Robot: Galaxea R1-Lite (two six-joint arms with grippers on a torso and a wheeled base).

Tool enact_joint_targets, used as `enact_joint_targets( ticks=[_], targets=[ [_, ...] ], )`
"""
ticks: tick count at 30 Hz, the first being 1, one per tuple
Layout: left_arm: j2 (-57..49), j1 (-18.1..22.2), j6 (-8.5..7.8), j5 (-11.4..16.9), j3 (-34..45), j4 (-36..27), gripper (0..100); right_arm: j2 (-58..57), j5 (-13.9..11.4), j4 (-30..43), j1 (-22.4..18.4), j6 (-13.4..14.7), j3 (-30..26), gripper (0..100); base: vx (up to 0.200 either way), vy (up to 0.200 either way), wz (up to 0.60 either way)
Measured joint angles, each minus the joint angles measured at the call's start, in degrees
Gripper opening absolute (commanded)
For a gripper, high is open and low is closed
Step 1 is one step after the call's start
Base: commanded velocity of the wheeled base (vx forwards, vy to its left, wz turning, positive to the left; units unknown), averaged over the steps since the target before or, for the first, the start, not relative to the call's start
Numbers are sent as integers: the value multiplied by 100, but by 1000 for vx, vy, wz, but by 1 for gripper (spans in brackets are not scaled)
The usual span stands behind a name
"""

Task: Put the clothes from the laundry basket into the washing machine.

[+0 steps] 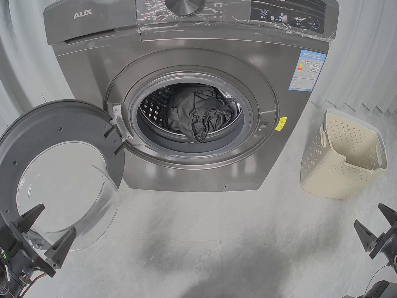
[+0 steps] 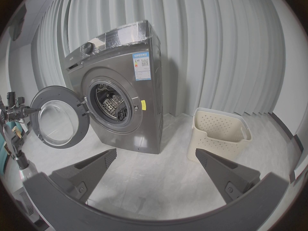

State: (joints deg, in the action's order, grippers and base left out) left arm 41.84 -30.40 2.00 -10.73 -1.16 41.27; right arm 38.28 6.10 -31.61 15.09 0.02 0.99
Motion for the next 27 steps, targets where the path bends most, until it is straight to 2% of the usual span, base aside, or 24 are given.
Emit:
enact_joint_targets(
  ticks=[6, 10, 13, 16, 22, 27],
  targets=[
    [-1193, 681, -11, 271, 15, -1363, 100, -1380, -18, 1385, -363, -18, 0, 100, -200, 0, 0],
    [-2107, 1173, 0, 583, 17, -2561, 100, -2236, -29, 2297, -619, 22, 0, 100, 0, 0, 0],
    [-2619, 1477, 29, 751, 20, -3287, 100, -2605, -40, 2541, -738, 106, 0, 100, 0, 0, 0],
    [-3027, 1729, 65, 806, 17, -3752, 100, -2872, -46, 2653, -820, 208, 0, 100, 0, 0, 0],
    [-3497, 2467, 82, 895, 15, -3805, 100, -3174, -68, 2782, -1019, 453, 2, 100, 0, 0, 0],
    [-3838, 2914, 5, 1122, 15, -3838, 100, -3418, -240, 2817, -1476, 290, 2, 100, 0, 0, 0]
  ],
)
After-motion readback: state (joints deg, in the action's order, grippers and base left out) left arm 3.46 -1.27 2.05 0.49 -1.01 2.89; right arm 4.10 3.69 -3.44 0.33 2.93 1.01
